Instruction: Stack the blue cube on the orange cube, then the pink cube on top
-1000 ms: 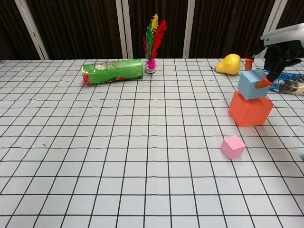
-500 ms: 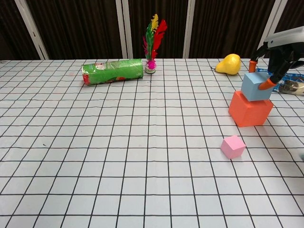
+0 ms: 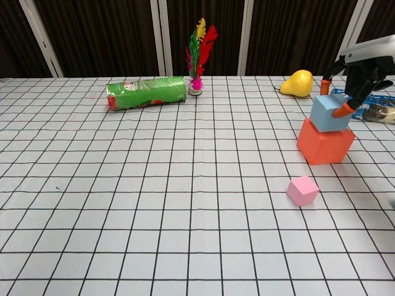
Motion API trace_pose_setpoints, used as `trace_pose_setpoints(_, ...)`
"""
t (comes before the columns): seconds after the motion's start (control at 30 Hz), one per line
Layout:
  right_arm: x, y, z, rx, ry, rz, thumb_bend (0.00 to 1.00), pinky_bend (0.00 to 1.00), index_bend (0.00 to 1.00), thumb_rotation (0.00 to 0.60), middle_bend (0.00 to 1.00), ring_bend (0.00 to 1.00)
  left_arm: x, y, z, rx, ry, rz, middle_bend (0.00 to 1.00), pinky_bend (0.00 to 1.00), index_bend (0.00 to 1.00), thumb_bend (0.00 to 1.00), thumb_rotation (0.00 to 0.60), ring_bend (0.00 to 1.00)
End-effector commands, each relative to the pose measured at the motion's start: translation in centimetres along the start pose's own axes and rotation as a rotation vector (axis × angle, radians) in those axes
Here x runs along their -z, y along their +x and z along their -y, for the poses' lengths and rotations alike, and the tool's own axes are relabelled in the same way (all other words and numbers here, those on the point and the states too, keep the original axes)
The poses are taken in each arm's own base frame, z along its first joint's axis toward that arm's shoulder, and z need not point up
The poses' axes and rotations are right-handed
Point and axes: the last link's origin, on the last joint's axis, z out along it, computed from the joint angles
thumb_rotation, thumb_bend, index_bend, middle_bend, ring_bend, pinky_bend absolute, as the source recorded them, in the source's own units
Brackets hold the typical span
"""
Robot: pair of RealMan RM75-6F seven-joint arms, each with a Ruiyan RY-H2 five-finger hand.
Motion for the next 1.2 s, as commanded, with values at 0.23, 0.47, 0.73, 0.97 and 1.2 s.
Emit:
trace_pose_setpoints(0.23, -0.1, -0.1, -0.2, -0.013, 0.01, -0.007, 0.3, 0.91, 0.48, 0.6, 1.0, 1.0, 0.0, 0.0, 0.0, -0.001, 0.001, 0.0, 0.04, 0.0, 0.17, 0.56, 0.6, 0.0)
trace_pose_setpoints(0.47, 0.0, -0.1, -0.5, -0.017, 0.015, -0.008, 0.31, 0.91, 0.48, 0.6, 1.0, 1.0, 0.0, -0.1, -0.1, -0.005, 0.001, 0.003, 0.04, 0.0, 0.17, 0.56, 0.6, 0.0)
trace_pose_setpoints(0.73, 0.0, -0.1, -0.9, -0.025, 0.016, -0.004, 0.31, 0.91, 0.48, 0.6, 1.0, 1.0, 0.0, -0.2, -0.1, -0.008, 0.003, 0.003, 0.04, 0.0, 0.17, 0.56, 0.6, 0.0)
trace_pose_setpoints(0.97, -0.1, -0.3, -1.1, -0.027, 0.018, 0.0, 0.31, 0.91, 0.48, 0.6, 1.0, 1.0, 0.0, -0.2, -0.1, -0.009, 0.005, 0.002, 0.04, 0.0, 0.17, 0.56, 0.6, 0.0)
trace_pose_setpoints(1.2, -0.2, -0.4, -1.2, -0.032, 0.019, 0.0, 0.31, 0.91, 0.48, 0.6, 1.0, 1.0, -0.1, -0.3, -0.2, -0.013, 0.003, 0.006, 0.04, 0.0, 0.17, 0.56, 0.6, 0.0)
